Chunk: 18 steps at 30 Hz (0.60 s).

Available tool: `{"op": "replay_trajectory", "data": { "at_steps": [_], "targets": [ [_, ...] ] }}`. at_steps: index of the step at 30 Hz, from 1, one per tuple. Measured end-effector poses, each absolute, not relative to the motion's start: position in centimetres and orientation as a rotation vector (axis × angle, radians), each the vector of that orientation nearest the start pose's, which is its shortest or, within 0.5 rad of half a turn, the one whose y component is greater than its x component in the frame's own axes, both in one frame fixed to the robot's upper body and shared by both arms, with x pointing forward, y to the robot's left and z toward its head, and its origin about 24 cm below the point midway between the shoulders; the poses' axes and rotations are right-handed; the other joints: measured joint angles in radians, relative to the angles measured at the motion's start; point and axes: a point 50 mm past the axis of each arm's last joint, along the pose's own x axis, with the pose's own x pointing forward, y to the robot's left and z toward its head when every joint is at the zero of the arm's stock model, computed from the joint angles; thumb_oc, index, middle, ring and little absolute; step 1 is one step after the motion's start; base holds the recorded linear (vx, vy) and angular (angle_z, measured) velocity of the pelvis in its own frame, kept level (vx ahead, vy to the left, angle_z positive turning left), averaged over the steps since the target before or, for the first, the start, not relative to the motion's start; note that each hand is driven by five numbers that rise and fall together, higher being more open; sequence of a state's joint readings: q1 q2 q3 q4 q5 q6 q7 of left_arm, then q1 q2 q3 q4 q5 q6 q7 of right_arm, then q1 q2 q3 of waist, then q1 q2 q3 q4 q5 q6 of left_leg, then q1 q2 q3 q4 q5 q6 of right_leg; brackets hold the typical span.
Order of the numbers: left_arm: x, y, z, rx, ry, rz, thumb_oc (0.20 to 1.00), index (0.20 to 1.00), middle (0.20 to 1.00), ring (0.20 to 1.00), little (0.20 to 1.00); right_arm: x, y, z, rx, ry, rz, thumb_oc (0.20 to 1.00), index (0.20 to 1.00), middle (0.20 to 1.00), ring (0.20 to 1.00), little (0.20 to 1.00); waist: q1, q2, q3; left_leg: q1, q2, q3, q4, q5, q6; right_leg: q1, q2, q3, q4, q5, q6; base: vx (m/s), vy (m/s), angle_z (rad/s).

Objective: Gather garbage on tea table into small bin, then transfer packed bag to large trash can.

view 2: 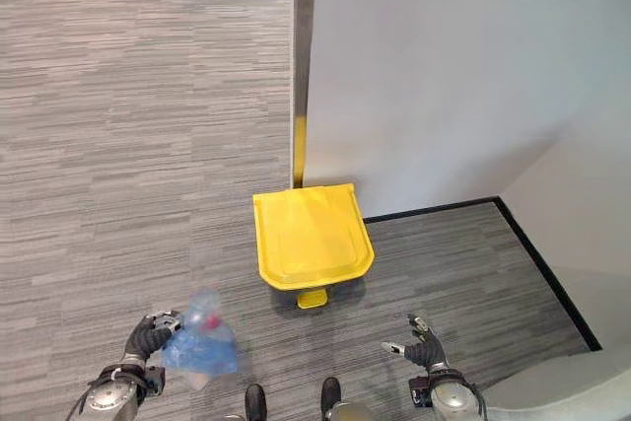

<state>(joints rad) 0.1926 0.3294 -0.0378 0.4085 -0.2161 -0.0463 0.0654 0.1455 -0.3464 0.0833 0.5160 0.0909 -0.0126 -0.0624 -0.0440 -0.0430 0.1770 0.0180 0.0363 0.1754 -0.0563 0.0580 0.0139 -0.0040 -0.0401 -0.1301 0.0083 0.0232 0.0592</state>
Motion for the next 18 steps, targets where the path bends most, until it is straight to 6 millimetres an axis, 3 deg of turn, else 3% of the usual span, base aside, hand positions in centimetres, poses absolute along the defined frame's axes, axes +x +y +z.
{"op": "replay_trajectory", "data": {
  "at_steps": [10, 15, 16, 17, 18],
  "targets": [
    [17.3, 24.2, -6.7, 0.125, 0.532, 0.164, 0.2, 0.2, 0.2, 0.2, 0.2, 17.1, -25.3, -8.0, -0.282, 0.639, -0.136, 1.0, 1.0, 1.0, 1.0, 1.0, -0.001, 0.014, -0.008, -0.009, 0.01, 0.002, 0.002, -0.007, -0.022, 0.008, 0.01, -0.005, -0.027, 0.015, -0.005, 0.05, 0.071, -0.01],
    [17.6, 24.4, -6.5, 0.131, 0.524, 0.171, 0.2, 0.2, 0.2, 0.2, 0.2, 17.6, -25.1, -7.8, -0.279, 0.625, -0.133, 1.0, 1.0, 1.0, 1.0, 1.0, -0.001, 0.01, -0.007, -0.026, -0.013, 0.014, 0.009, -0.021, -0.002, -0.043, -0.007, 0.021, 0.033, 0.0, 0.008, 0.08, 0.188, -0.13],
    [17.7, 24.4, -6.4, 0.133, 0.523, 0.174, 0.2, 0.2, 0.2, 0.2, 0.2, 17.6, -25.1, -7.7, -0.279, 0.621, -0.133, 1.0, 1.0, 1.0, 1.0, 1.0, -0.003, 0.012, -0.003, -0.024, -0.019, 0.021, 0.009, -0.036, 0.019, -0.078, -0.018, 0.024, 0.101, -0.006, 0.014, 0.12, 0.202, -0.26],
    [18.2, 24.5, -6.2, 0.138, 0.513, 0.177, 0.2, 0.2, 0.2, 0.2, 0.2, 18.3, -25.1, -7.3, -0.281, 0.596, -0.13, 1.0, 1.0, 1.0, 1.0, 1.0, -0.006, 0.021, 0.022, -0.012, -0.025, 0.026, 0.008, -0.048, 0.036, -0.186, -0.043, 0.027, 0.337, -0.043, 0.059, 0.19, 0.192, -0.24],
    [18.6, 24.6, -6.0, 0.145, 0.5, 0.18, 0.2, 0.2, 0.2, 0.2, 0.2, 18.5, -24.9, -7.2, -0.281, 0.592, -0.125, 1.0, 1.0, 1.0, 1.0, 1.0, -0.007, 0.017, 0.033, -0.004, -0.038, 0.026, 0.007, -0.054, 0.048, -0.26, -0.062, 0.027, 0.472, -0.058, 0.073, 0.28, 0.168, -0.21]
  ]
}}
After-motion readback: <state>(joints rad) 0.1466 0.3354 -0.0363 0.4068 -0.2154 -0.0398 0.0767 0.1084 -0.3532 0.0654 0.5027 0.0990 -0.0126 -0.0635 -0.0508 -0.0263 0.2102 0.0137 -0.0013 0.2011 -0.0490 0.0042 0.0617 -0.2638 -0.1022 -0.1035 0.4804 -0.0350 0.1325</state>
